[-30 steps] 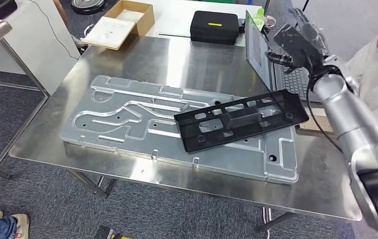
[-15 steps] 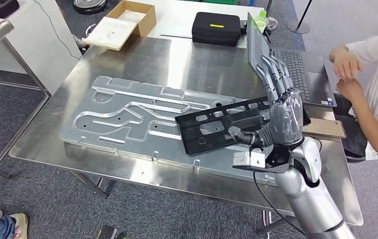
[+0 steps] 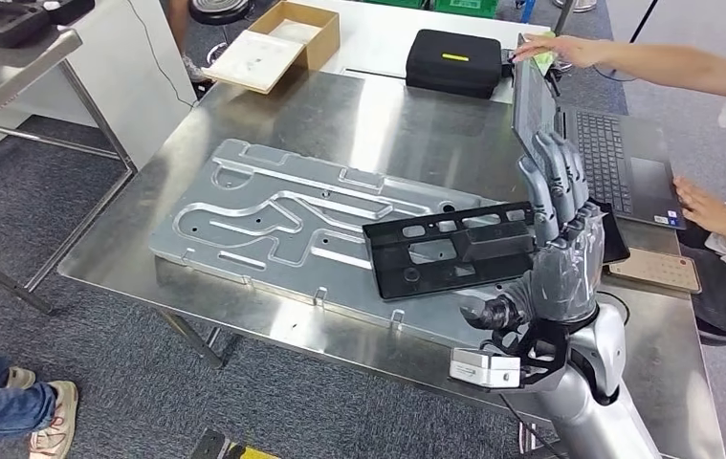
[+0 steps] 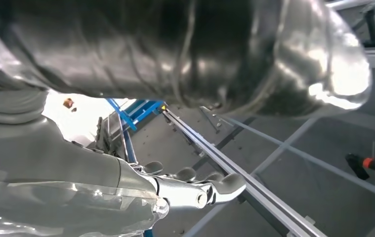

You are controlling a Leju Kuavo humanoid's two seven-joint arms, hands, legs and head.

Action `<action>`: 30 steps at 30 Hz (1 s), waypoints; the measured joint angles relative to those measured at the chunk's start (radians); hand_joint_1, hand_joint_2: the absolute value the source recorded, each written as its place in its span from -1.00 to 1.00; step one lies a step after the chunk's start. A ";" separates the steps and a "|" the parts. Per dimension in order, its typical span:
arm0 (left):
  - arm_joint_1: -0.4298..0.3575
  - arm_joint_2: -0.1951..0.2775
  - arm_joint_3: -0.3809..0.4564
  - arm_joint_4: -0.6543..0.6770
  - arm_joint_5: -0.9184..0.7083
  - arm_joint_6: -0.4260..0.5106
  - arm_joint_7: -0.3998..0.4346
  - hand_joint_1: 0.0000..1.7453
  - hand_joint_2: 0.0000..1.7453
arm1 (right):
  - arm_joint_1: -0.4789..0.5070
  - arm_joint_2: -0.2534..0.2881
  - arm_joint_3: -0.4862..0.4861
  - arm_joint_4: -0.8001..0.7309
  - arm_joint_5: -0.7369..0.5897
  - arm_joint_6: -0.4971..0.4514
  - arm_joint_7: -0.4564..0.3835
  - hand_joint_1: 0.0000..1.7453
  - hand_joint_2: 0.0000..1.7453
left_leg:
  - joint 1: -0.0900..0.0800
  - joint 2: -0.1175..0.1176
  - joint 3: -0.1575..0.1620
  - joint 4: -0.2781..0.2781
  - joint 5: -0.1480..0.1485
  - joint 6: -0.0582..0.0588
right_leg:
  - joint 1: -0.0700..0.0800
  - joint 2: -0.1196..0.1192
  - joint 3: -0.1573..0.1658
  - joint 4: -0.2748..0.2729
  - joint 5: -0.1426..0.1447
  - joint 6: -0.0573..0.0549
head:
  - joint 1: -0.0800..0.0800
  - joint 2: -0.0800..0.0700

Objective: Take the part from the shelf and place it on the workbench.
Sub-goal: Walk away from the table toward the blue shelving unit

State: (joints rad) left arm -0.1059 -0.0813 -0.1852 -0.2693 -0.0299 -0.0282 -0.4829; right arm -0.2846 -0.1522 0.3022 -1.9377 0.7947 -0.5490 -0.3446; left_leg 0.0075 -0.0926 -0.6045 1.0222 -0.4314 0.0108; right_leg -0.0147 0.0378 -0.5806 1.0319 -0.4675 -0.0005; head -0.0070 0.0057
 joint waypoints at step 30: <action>-0.011 -0.016 -0.014 -0.001 -0.015 -0.007 0.017 -1.00 -1.00 | -0.044 0.006 0.002 -0.045 0.038 0.045 0.034 -1.00 -1.00 | 0.003 -0.040 -0.004 0.000 0.004 0.005 | 0.000 0.019 0.004 -0.006 0.002 0.002 | -0.001 0.000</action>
State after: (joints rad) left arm -0.1167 -0.0969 -0.1987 -0.2704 -0.0448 -0.0349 -0.4664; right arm -0.3284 -0.1463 0.3044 -1.9826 0.8324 -0.5038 -0.3102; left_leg 0.0102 -0.1323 -0.6082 1.0219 -0.4270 0.0162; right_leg -0.0146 0.0569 -0.5771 1.0260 -0.4655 0.0014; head -0.0079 0.0057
